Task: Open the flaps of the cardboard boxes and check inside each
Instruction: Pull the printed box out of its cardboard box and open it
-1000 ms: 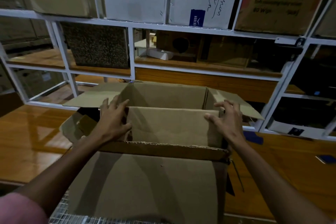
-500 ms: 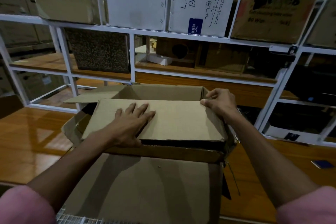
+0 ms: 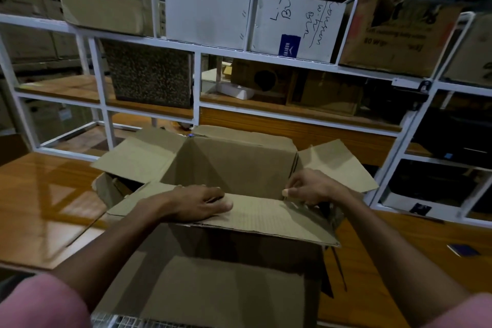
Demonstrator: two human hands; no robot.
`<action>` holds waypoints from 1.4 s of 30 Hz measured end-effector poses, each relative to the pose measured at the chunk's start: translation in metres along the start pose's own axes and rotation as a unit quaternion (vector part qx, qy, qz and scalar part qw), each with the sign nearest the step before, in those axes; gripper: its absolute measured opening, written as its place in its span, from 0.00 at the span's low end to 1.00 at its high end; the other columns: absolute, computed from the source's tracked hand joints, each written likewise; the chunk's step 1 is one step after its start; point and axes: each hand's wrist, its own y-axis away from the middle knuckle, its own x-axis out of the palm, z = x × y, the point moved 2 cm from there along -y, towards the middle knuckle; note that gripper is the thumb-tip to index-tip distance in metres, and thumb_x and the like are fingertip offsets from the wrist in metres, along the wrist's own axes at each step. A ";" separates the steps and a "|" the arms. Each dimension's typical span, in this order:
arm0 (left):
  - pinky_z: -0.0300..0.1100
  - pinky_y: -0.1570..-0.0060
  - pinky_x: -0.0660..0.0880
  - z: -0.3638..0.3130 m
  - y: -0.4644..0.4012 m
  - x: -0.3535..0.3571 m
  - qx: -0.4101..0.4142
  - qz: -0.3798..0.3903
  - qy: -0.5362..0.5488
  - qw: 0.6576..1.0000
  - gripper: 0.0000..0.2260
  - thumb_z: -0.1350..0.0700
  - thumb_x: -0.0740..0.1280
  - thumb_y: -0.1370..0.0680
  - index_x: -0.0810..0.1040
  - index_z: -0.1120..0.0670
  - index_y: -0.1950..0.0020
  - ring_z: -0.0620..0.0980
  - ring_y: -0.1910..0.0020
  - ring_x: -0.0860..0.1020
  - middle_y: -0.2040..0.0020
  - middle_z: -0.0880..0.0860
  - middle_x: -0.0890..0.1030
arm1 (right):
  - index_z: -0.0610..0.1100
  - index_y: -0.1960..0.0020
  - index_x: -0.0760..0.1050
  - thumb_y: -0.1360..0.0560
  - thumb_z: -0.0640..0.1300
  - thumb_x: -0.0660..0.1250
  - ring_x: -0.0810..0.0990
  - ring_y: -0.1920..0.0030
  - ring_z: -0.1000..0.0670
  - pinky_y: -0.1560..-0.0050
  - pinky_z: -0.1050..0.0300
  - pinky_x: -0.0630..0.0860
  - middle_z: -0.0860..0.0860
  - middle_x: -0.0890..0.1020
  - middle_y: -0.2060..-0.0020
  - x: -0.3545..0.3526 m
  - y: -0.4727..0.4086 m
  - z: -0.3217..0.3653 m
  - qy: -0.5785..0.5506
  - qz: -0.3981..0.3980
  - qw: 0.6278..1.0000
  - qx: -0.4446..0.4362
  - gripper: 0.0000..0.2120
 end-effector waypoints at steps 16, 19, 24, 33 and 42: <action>0.58 0.37 0.66 0.025 -0.051 0.029 -0.102 -0.143 -0.101 0.979 0.18 0.43 0.45 0.19 0.73 0.46 0.50 0.48 0.48 0.78 0.49 0.47 0.80 | 0.51 0.45 0.80 0.22 0.56 0.67 0.80 0.50 0.52 0.43 0.49 0.76 0.53 0.83 0.48 0.021 -0.071 -0.048 0.073 -0.051 0.996 -0.016 0.11; 0.57 0.39 0.65 0.024 -0.055 0.028 -0.103 -0.143 -0.095 0.980 0.19 0.43 0.45 0.19 0.75 0.45 0.48 0.47 0.48 0.78 0.49 0.45 0.80 | 0.57 0.49 0.78 0.22 0.59 0.65 0.78 0.48 0.52 0.43 0.48 0.66 0.56 0.83 0.50 0.029 -0.068 -0.051 0.128 -0.069 0.989 -0.041 0.08; 0.53 0.46 0.71 0.008 -0.052 0.019 -0.095 -0.187 -0.116 0.971 0.14 0.47 0.52 0.17 0.76 0.50 0.47 0.51 0.48 0.78 0.49 0.50 0.80 | 0.50 0.39 0.79 0.22 0.53 0.67 0.79 0.43 0.52 0.39 0.51 0.75 0.53 0.82 0.43 0.023 -0.028 -0.045 -0.037 -0.105 0.991 -0.078 0.14; 0.55 0.25 0.60 -0.156 -0.073 0.040 0.167 -0.277 -0.094 0.942 0.21 0.46 0.59 0.18 0.70 0.50 0.26 0.54 0.21 0.59 0.23 0.52 0.68 | 0.46 0.40 0.79 0.21 0.48 0.68 0.75 0.40 0.50 0.40 0.50 0.73 0.50 0.81 0.42 0.021 0.070 -0.099 -0.109 -0.330 0.937 -0.032 0.11; 0.62 0.24 0.57 -0.286 -0.111 0.098 0.290 -0.280 -0.108 0.909 0.26 0.49 0.65 0.21 0.69 0.55 0.25 0.63 0.20 0.53 0.21 0.58 0.63 | 0.46 0.35 0.74 0.20 0.51 0.66 0.74 0.37 0.48 0.40 0.54 0.70 0.48 0.78 0.39 0.014 0.154 -0.215 -0.101 -0.397 0.909 0.073 0.16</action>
